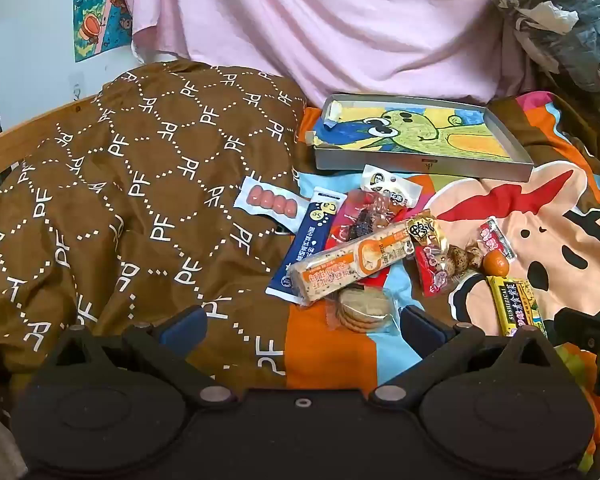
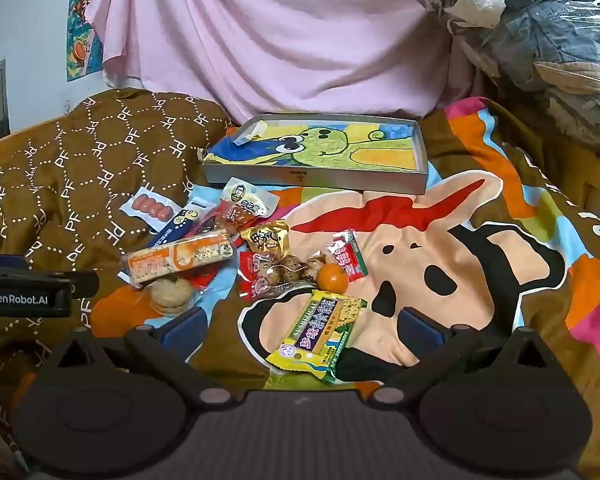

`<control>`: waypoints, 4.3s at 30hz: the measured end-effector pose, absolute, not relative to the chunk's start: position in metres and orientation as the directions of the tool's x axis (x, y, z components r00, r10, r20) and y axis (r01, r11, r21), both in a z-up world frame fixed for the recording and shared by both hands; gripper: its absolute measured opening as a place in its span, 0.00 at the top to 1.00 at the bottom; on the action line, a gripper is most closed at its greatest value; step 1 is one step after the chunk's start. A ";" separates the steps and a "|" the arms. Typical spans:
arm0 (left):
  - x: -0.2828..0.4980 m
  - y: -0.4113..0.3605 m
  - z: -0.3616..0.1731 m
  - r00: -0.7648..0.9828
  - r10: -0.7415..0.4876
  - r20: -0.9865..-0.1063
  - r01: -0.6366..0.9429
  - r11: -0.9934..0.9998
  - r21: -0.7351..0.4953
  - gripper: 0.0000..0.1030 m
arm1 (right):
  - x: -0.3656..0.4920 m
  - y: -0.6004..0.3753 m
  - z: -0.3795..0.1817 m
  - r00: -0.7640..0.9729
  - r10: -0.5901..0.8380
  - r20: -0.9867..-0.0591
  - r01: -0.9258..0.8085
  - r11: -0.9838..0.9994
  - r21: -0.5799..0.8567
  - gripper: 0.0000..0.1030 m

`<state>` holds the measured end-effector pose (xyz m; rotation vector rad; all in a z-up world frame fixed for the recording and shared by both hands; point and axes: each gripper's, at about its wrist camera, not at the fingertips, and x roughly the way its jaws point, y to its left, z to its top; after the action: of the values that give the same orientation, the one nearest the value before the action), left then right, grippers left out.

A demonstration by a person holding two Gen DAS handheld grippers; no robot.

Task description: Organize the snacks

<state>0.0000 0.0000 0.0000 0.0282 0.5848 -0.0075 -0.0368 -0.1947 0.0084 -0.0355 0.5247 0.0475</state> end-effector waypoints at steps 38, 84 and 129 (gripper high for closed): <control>0.001 0.000 0.000 0.831 0.003 -0.556 0.011 1.000 0.022 0.01 | -0.037 -0.196 0.007 0.862 0.038 -0.505 -0.055 0.998 -0.018 0.00; 0.006 -0.006 -0.008 0.803 0.003 -0.595 0.027 0.999 0.042 0.01 | -0.034 -0.197 0.005 0.847 0.014 -0.532 -0.026 1.000 -0.016 0.00; 0.180 0.012 -0.055 0.590 -0.410 -0.695 0.542 0.839 -0.034 0.02 | 0.063 -0.195 -0.064 0.738 0.008 -0.674 0.033 0.998 0.048 0.18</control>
<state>0.1796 0.0120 -0.0553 0.1892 0.7576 -0.5579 0.0626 -0.1945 -0.0640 0.0582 0.7401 -0.0139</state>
